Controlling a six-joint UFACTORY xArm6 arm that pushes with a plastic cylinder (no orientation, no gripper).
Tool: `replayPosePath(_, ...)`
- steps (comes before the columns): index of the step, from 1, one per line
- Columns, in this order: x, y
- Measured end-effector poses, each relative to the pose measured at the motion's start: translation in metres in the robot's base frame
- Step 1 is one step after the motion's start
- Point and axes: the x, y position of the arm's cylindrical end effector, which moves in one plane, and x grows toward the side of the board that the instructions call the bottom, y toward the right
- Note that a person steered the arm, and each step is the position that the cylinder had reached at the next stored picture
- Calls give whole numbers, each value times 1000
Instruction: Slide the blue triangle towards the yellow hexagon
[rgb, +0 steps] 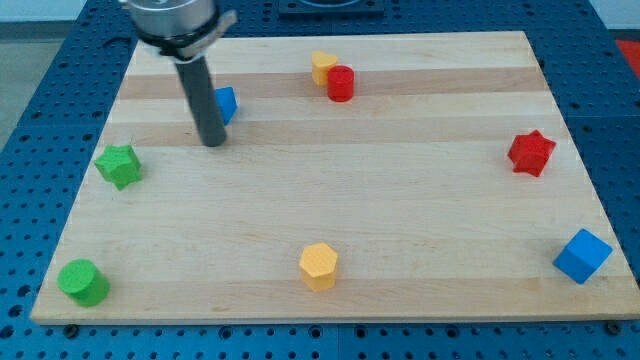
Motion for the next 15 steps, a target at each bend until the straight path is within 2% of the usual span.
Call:
replayPosePath(2, -50, -59)
replayPosePath(3, -104, -45)
replayPosePath(4, -117, -42)
replayPosePath(6, -117, -17)
replayPosePath(10, -50, 10)
replayPosePath(15, 16, 89)
